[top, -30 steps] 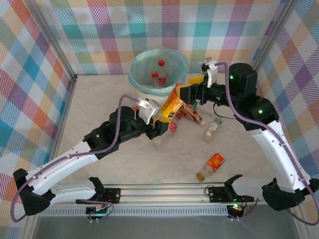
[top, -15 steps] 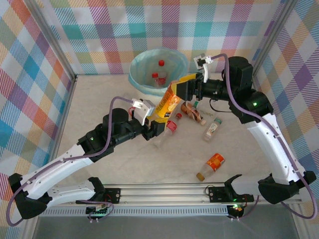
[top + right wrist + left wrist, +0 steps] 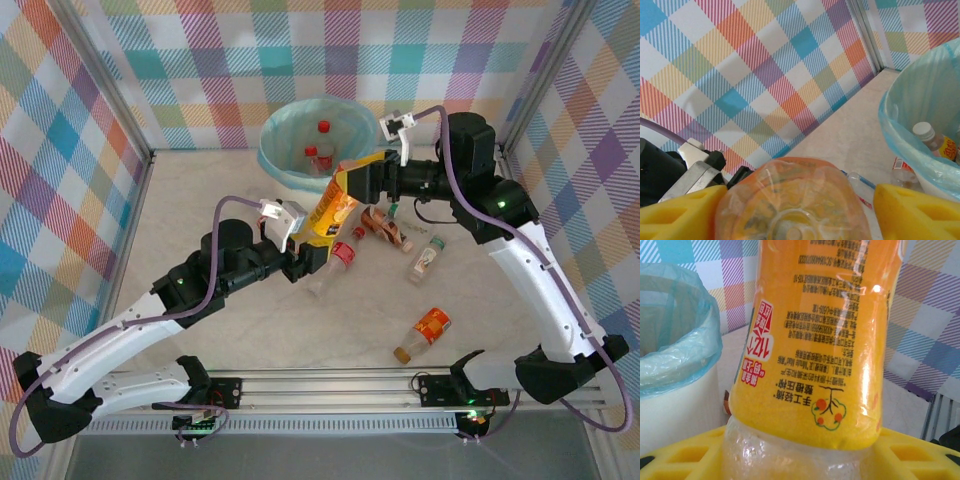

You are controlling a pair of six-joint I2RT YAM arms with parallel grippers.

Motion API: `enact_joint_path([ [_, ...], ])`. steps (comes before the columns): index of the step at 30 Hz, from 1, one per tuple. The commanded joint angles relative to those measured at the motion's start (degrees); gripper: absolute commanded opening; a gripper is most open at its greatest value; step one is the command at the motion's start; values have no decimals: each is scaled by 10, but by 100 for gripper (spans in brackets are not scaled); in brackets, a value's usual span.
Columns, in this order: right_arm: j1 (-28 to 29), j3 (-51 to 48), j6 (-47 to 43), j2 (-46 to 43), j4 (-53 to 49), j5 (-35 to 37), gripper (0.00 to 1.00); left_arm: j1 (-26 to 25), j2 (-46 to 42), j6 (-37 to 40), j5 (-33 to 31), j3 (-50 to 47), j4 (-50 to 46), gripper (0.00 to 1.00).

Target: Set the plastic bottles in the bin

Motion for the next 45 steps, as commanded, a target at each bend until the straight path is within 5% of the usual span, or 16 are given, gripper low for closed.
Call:
enact_joint_path([
  [1, 4, 10, 6, 2, 17, -28, 71, 7, -8, -2, -4, 8, 24, 57],
  [8, 4, 16, 15, 6, 29, -37, 52, 7, -10, -7, -16, 15, 19, 64],
  [14, 4, 51, 8, 11, 36, 31, 50, 7, -28, -9, -59, 19, -6, 90],
  [20, 3, 146, -48, 55, 30, 128, 49, 7, -86, -11, -131, 6, -32, 100],
  [34, 4, 384, -229, 284, -56, 342, 47, 7, -163, -15, -297, 9, -185, 100],
  [45, 3, 445, -271, 407, -144, 355, 48, 7, -170, -19, -322, 1, -199, 100],
])
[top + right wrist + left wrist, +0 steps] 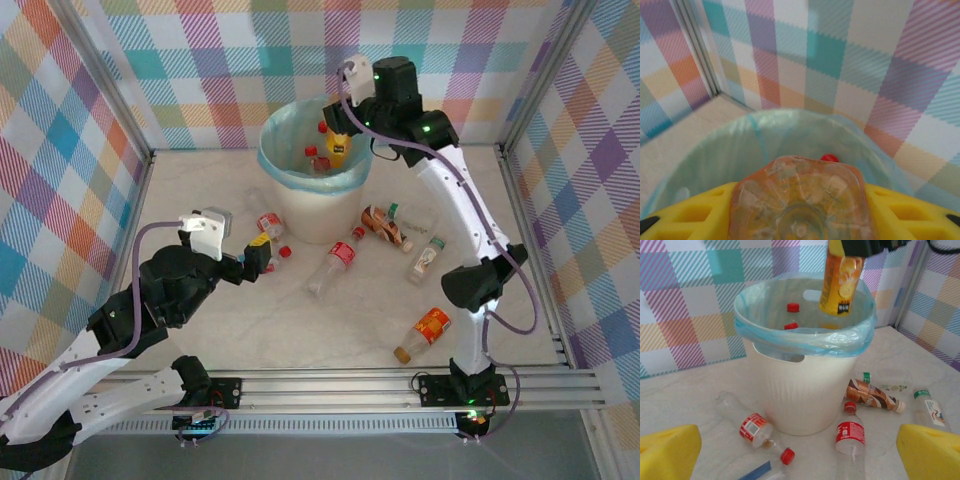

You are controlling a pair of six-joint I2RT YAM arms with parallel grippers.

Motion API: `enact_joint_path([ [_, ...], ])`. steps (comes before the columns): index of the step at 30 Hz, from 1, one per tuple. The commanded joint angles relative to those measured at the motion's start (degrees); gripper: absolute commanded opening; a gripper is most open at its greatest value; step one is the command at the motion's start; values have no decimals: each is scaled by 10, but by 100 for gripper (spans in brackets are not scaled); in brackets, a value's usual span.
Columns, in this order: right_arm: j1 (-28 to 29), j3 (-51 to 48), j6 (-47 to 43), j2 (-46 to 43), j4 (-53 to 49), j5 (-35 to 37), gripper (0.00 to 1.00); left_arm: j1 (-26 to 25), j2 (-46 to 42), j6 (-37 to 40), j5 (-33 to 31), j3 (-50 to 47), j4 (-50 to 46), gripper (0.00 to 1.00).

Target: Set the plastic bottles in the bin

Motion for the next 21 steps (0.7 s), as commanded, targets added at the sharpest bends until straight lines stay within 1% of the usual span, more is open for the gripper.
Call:
enact_joint_path([
  [1, 3, 26, -16, 18, -29, 0, 49, 7, -5, -8, -15, -1, -7, 100],
  [7, 2, 26, -13, 69, -62, -26, 54, 6, -3, -19, -17, -8, -13, 100],
  [21, -18, 24, 13, 153, -85, -58, 58, 7, -17, -33, -30, -21, -28, 100],
])
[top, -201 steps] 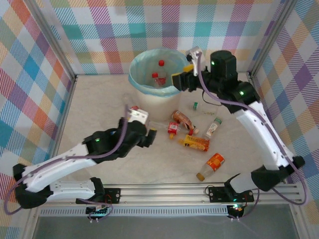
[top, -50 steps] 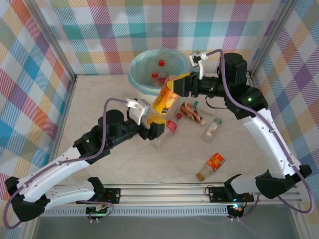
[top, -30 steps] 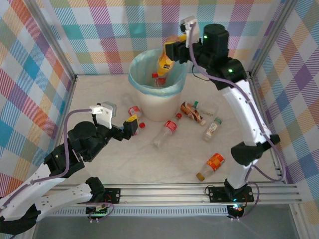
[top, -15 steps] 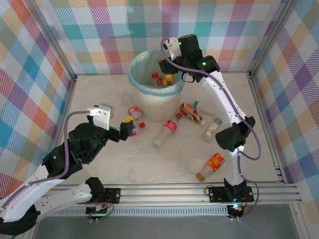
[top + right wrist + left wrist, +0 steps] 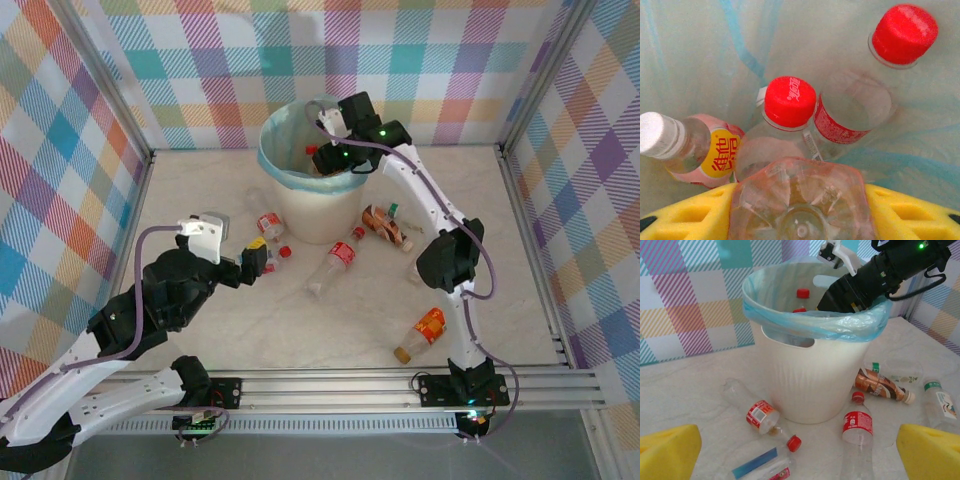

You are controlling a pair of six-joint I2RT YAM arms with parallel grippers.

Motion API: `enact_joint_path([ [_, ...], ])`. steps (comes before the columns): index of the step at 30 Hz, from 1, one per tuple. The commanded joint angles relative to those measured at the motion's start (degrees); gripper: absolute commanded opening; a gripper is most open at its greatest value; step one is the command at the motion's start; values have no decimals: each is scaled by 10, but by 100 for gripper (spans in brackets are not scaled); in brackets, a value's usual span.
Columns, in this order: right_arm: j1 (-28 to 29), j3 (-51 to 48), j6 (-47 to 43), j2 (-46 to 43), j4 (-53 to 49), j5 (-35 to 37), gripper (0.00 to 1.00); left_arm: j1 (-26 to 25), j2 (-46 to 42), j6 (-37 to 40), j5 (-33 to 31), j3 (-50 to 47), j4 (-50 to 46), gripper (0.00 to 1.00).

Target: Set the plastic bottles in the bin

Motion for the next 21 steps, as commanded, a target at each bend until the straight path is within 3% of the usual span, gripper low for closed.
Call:
enact_joint_path([
  [1, -10, 16, 14, 20, -9, -17, 58, 7, -9, -10, -15, -5, -5, 100],
  [6, -10, 30, 36, 14, -8, -38, 64, 7, -9, -12, -22, -6, -7, 100],
  [13, -10, 78, 58, -47, 18, -45, 78, 7, -6, -11, -28, -1, -8, 100],
  [21, -4, 56, 76, -152, 50, -70, 78, 7, 8, -3, -8, 0, -13, 100],
])
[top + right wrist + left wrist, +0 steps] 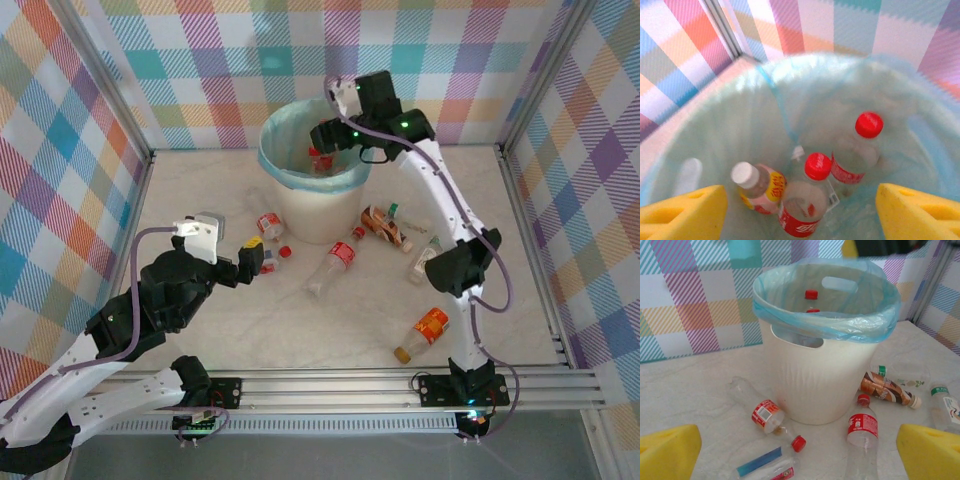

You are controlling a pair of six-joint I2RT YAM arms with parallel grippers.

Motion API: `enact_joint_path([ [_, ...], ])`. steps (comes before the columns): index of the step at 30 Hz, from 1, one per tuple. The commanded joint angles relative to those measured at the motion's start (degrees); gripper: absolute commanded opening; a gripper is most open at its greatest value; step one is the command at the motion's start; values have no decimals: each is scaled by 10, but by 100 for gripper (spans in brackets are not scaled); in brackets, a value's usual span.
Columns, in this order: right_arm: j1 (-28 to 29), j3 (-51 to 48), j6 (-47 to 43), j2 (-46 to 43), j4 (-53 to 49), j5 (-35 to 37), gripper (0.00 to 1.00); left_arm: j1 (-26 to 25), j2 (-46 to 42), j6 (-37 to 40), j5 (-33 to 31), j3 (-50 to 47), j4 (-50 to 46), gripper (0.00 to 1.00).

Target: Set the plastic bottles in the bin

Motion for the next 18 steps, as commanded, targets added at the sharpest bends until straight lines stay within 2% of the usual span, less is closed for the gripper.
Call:
enact_joint_path([
  [1, 4, -9, 20, -73, 31, -29, 77, 7, 18, 8, 18, 3, -13, 100],
  [6, 8, -111, 37, -170, 65, -50, 76, 7, 92, 34, 81, 29, -39, 99],
  [10, 8, -260, 42, -283, 121, -46, 76, 7, 175, 51, 121, 54, -50, 99],
  [18, 8, -510, 28, -488, 172, 50, 77, 7, 343, 67, 197, 80, -25, 99],
])
